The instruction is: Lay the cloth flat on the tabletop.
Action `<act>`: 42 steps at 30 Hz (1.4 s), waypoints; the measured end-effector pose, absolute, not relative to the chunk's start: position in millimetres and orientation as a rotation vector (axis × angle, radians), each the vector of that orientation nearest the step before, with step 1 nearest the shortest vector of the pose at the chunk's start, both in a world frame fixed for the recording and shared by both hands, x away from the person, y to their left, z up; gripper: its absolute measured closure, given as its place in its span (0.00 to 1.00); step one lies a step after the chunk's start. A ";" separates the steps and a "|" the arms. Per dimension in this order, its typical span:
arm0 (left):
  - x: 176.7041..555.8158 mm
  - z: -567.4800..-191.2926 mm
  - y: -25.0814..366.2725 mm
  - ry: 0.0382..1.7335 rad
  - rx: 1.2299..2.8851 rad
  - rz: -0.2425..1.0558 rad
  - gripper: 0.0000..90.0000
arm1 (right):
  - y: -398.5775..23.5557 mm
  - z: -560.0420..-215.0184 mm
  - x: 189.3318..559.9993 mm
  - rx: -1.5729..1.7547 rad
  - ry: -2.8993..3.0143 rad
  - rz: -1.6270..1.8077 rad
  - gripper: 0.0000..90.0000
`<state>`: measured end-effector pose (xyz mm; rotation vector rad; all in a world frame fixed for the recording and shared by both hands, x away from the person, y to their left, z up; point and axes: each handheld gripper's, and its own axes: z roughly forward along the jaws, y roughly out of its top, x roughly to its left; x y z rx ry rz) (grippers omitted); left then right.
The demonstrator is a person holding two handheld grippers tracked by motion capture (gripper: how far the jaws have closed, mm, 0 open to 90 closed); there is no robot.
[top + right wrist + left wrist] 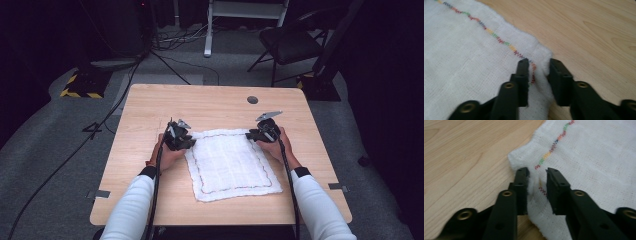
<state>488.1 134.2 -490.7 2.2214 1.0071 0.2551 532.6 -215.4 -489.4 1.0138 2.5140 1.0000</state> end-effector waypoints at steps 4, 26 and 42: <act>497.2 -484.2 131.1 0.976 2.238 0.295 0.90 | -218.1 -480.3 529.1 0.998 2.433 0.944 0.93; 499.0 -448.6 119.9 0.903 2.207 0.435 0.37 | -265.2 -443.4 513.7 1.117 2.233 0.975 0.57; 399.2 -468.5 175.9 0.856 2.247 0.405 0.25 | -250.2 -456.2 430.3 0.842 2.479 1.122 0.38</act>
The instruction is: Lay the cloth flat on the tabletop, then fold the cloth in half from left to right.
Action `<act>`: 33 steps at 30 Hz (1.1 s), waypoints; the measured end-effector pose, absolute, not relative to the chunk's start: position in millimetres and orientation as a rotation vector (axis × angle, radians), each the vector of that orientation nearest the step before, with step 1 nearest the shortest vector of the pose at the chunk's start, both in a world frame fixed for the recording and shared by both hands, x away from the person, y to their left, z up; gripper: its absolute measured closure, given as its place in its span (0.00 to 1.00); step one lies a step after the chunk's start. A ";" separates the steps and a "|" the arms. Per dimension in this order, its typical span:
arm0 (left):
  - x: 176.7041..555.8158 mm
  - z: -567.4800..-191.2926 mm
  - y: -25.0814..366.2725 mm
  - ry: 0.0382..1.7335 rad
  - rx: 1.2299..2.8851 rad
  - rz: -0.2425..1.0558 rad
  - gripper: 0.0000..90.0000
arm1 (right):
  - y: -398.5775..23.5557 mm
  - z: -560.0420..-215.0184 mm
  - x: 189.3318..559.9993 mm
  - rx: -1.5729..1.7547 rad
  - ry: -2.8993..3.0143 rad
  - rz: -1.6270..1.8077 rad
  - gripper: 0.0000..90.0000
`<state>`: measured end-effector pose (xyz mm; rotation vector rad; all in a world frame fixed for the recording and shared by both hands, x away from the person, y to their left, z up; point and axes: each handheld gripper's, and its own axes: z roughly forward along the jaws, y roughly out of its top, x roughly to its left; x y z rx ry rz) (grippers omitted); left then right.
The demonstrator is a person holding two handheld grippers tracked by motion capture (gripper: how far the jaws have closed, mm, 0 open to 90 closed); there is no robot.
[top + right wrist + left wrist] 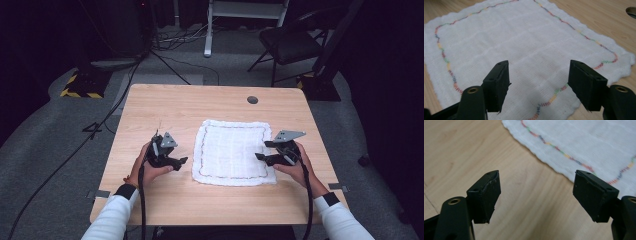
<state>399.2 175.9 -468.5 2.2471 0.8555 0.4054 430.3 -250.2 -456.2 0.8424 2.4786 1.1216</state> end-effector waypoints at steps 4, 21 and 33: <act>389.9 -473.4 182.0 0.873 2.250 0.340 0.24 | -243.6 -459.1 419.5 0.807 2.494 1.122 0.39; 414.8 -476.1 177.6 0.917 2.214 0.406 0.24 | -173.3 -473.4 402.2 0.577 2.603 1.091 0.46; 498.2 -473.7 132.6 0.954 2.186 0.437 0.25 | -96.3 -480.3 400.2 0.400 2.680 1.142 0.50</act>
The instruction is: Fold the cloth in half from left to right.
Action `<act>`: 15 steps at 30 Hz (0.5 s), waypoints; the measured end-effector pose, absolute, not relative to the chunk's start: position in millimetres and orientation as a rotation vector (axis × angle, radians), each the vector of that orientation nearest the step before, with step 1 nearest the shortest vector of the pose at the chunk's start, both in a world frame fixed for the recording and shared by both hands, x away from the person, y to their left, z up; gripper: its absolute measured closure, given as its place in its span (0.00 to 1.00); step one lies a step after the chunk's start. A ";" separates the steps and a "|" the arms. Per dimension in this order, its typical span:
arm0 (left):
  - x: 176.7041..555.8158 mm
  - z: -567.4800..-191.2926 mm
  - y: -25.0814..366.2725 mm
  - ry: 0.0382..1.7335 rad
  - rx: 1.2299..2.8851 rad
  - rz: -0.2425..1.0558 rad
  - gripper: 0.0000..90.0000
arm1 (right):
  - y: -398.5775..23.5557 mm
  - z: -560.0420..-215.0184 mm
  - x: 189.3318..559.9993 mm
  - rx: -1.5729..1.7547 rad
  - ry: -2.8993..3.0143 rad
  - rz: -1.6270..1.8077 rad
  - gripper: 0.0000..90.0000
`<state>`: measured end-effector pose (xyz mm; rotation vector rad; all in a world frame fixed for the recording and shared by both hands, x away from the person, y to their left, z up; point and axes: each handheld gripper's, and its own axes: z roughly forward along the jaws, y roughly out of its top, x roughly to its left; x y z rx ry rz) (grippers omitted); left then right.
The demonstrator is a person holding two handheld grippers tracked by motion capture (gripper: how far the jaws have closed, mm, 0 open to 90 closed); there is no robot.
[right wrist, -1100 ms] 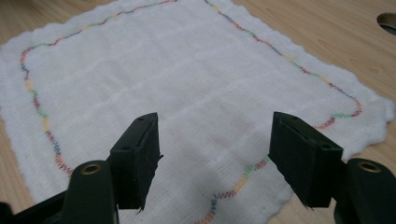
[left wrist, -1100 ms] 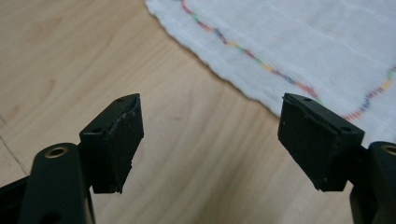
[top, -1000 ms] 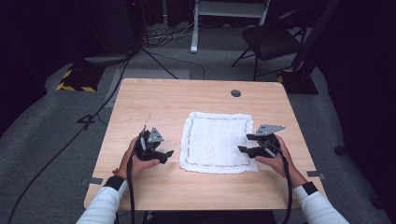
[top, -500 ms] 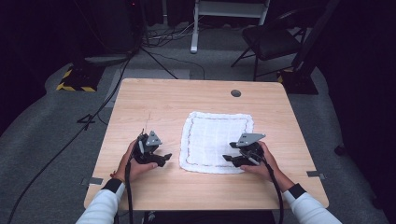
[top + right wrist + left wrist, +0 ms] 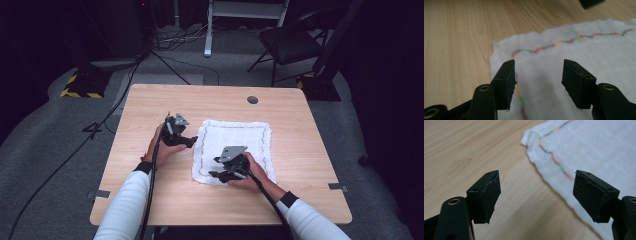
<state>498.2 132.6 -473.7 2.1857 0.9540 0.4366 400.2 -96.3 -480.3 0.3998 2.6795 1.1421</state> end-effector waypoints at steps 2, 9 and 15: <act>510.1 -477.3 121.7 0.959 2.205 0.448 0.25 | -85.4 -483.7 399.6 0.380 2.696 1.138 0.50; 539.2 -484.4 94.6 1.036 2.225 0.490 0.23 | -63.8 -491.7 394.5 0.329 2.721 1.118 0.49; 555.6 -488.5 81.4 1.099 2.222 0.491 0.23 | -59.1 -493.8 395.3 0.334 2.714 1.108 0.47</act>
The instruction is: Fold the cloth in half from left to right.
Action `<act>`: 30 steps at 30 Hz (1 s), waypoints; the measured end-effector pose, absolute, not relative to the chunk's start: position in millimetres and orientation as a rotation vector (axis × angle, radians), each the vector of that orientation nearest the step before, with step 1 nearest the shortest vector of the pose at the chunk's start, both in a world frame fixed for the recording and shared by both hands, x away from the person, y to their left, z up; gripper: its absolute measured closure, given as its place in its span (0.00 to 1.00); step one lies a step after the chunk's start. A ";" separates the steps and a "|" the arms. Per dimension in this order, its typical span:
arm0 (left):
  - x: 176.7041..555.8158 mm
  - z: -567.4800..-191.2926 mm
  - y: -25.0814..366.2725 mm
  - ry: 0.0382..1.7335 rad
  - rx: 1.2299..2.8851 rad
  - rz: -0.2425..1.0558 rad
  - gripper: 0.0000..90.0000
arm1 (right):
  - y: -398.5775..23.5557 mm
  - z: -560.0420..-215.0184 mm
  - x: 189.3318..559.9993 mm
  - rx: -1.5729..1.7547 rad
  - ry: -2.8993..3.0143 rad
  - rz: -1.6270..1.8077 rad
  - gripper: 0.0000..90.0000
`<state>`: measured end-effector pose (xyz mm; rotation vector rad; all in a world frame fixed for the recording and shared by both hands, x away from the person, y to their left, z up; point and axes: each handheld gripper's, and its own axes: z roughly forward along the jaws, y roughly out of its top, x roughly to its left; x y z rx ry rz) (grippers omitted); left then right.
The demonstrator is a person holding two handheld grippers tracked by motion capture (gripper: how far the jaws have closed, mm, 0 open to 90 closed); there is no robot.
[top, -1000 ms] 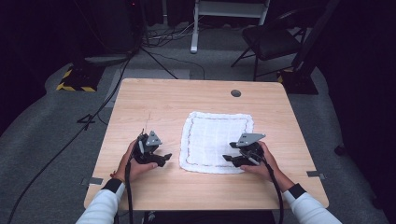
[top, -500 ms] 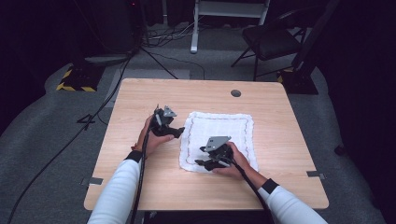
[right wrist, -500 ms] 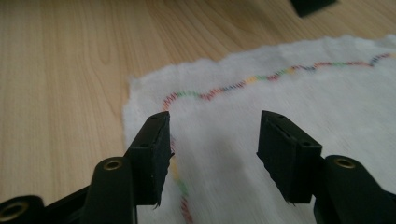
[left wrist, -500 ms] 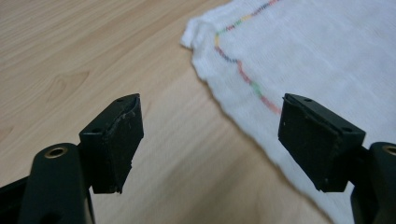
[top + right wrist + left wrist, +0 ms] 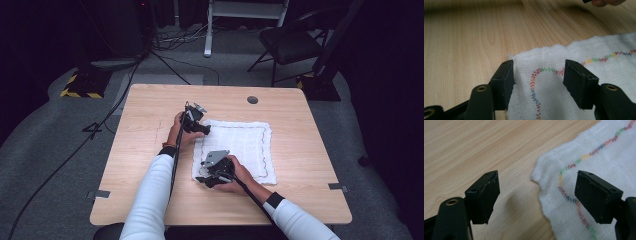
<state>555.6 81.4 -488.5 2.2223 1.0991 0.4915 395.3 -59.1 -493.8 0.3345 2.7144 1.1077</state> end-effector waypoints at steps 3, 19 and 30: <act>559.6 -491.8 77.2 1.106 2.221 0.483 0.24 | -58.4 -493.8 394.9 0.328 2.717 1.113 0.47; 561.4 -492.6 89.7 1.099 2.176 0.347 0.54 | -53.7 -493.1 387.6 0.383 2.677 1.056 0.82; 555.7 -490.7 108.2 1.061 2.178 0.286 0.93 | -52.8 -491.7 383.3 0.366 2.660 1.024 0.96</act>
